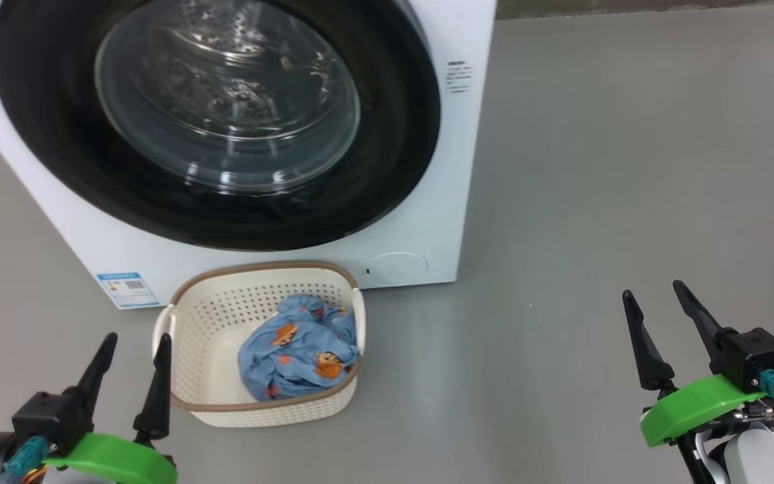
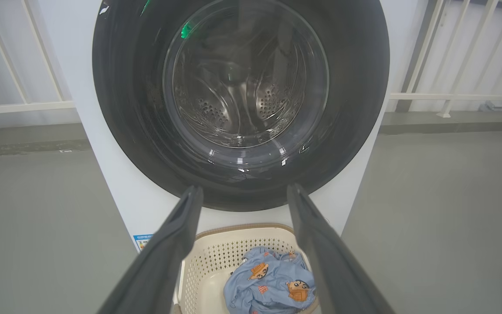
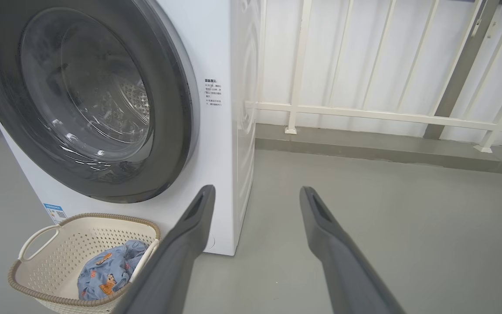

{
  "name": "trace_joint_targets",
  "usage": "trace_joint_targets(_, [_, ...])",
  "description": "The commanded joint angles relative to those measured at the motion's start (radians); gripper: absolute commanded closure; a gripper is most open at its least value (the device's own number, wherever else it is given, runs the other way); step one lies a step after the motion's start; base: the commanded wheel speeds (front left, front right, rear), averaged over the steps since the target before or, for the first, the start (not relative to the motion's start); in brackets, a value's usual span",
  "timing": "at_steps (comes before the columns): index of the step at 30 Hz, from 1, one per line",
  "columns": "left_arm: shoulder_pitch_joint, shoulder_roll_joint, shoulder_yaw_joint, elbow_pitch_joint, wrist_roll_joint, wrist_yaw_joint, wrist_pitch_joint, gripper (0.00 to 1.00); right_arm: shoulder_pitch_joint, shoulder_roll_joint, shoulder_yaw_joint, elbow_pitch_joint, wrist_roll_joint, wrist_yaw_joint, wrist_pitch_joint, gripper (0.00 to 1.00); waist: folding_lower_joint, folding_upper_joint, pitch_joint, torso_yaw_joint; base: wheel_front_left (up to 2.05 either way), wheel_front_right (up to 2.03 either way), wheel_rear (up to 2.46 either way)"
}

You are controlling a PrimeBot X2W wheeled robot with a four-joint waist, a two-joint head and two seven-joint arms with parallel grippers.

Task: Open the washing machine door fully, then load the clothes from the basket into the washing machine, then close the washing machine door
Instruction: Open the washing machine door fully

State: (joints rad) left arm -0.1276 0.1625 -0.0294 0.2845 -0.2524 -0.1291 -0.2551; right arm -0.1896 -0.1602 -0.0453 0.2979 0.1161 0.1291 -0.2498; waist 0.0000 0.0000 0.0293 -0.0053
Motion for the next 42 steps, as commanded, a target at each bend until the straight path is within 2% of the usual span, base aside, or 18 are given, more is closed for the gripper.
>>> trace_joint_targets(1, [-0.050,0.021,0.039,-0.028,0.001,-0.002,-0.007,0.00,-0.024,-0.003,0.020,-0.030,-0.008,0.002,-0.012,0.00,0.0000,0.0000,0.001,0.000,0.61,0.61,-1.22])
trace_joint_targets(16, [-0.030,-0.002,0.057,-0.059,0.051,-0.002,-0.007,0.00,-0.028,-0.001,0.018,-0.036,-0.005,0.002,-0.012,0.00,0.0000,0.0000,0.003,0.001,0.14,0.14,-0.28])
trace_joint_targets(32, [-0.020,-0.015,0.066,-0.070,0.059,-0.002,-0.007,0.00,-0.033,0.003,0.009,-0.038,0.006,0.002,-0.012,0.00,0.0000,0.0000,0.007,0.008,0.00,0.00,0.00])
trace_joint_targets(42, [-0.003,-0.016,0.058,-0.079,0.050,-0.002,-0.007,0.00,-0.097,0.018,-0.011,-0.048,0.108,0.002,-0.012,0.00,0.0000,0.0000,0.018,0.013,0.00,0.00,0.00])
